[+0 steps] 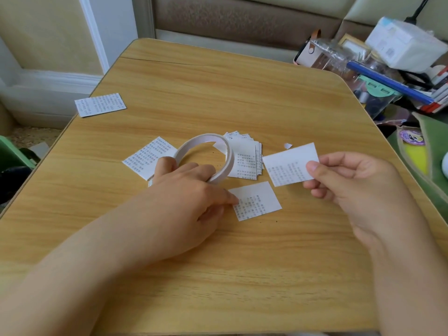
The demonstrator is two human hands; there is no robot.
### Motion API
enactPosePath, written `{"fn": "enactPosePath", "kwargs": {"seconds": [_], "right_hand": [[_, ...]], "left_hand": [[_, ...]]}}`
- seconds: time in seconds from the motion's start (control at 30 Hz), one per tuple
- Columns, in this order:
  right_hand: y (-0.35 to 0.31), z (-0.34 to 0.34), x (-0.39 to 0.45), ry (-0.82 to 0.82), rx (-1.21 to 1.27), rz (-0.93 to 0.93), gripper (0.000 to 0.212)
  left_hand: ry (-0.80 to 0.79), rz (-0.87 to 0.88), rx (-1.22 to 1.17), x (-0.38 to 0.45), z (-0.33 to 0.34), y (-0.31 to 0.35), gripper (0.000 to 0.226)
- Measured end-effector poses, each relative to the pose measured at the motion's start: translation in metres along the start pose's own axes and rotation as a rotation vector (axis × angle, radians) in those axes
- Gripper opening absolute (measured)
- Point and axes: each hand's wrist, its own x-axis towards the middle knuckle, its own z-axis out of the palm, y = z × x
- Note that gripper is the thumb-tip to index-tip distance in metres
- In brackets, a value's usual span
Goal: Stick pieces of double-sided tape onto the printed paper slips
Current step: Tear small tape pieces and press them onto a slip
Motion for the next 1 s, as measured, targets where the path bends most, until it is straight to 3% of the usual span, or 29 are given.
{"fn": "enactPosePath", "kwargs": {"seconds": [0.3, 0.53, 1.0], "right_hand": [[0.005, 0.020, -0.016, -0.172, -0.209, 0.108, 0.012], [0.008, 0.027, -0.018, -0.102, -0.493, -0.013, 0.017], [0.007, 0.033, -0.018, -0.039, -0.587, -0.040, 0.020]], "left_hand": [[-0.055, -0.018, -0.040, 0.001, -0.001, -0.003, 0.040], [-0.089, -0.024, -0.046, -0.001, -0.002, -0.005, 0.041], [0.009, 0.014, -0.002, -0.002, -0.007, -0.008, 0.037]]}}
